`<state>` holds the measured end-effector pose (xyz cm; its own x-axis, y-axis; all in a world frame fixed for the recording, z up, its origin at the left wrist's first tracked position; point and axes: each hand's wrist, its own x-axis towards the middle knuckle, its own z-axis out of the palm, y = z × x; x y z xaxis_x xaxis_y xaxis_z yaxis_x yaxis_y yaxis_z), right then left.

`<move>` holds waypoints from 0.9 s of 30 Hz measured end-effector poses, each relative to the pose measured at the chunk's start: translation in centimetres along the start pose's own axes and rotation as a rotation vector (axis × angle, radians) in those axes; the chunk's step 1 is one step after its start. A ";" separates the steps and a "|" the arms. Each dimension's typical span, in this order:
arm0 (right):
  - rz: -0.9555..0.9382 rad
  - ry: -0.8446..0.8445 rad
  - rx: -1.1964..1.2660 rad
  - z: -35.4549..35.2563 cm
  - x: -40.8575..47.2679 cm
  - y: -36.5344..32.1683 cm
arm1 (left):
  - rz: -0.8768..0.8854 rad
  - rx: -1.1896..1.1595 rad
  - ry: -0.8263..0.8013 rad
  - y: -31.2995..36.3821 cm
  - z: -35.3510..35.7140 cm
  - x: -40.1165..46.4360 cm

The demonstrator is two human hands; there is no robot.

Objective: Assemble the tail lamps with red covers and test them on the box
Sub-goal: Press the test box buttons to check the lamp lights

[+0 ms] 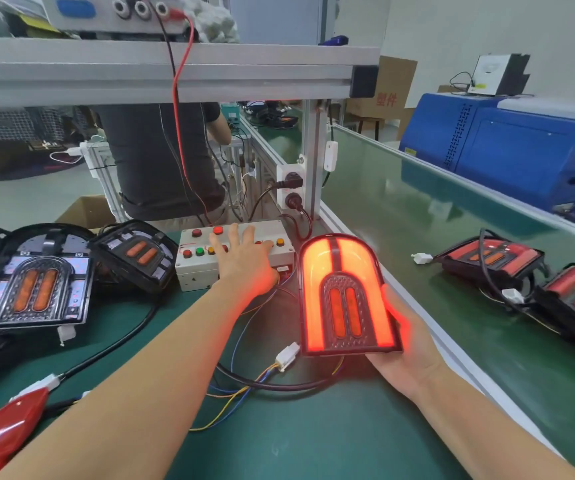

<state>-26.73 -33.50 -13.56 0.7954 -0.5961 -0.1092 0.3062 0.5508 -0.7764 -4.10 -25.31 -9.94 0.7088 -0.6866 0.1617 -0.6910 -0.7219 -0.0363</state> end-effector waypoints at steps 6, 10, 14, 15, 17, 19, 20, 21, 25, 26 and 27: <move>-0.006 0.033 -0.003 0.0 0.1 0.0 | -0.005 -0.006 -0.018 0.1 -0.1 0.0; 0.033 0.075 -0.016 0.2 0.2 -0.1 | -0.011 -0.058 -0.063 0.0 -0.7 -0.3; 0.096 0.156 -0.038 0.6 0.7 -0.9 | 0.029 -0.240 -0.032 -0.2 -2.6 -1.9; 0.103 0.176 -0.037 0.7 0.8 -1.0 | 0.074 -0.307 -0.013 -0.4 -3.3 -2.6; 0.126 0.204 -0.038 0.7 1.1 -1.3 | 0.173 -0.473 -0.040 -1.1 -4.8 -4.6; 0.140 0.223 -0.113 0.9 1.2 -1.6 | 0.217 -0.592 -0.180 -1.7 -5.7 -7.4; 0.139 0.230 -0.193 1.0 1.2 -1.7 | 0.230 -0.595 -0.241 -1.8 -5.8 -8.9; 0.127 0.251 -0.314 1.2 1.3 -1.9 | 0.240 -0.558 -0.286 -1.8 -5.5 -10.2; -0.326 0.422 -1.134 2.1 0.9 -2.2 | 0.176 -0.370 -0.337 -0.7 -2.5 -13.5; -0.550 0.388 -1.311 3.0 0.3 -2.1 | 0.144 -0.360 -0.307 -0.5 -1.7 -13.7; -0.745 0.293 -1.444 4.0 -0.3 -2.0 | 0.120 -0.354 -0.270 -0.4 -1.2 -13.8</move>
<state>-25.48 -32.12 -9.47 0.5348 -0.6393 0.5525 -0.2909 -0.7532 -0.5899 -13.80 -15.47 -11.02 0.5999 -0.7953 -0.0871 -0.7431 -0.5942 0.3079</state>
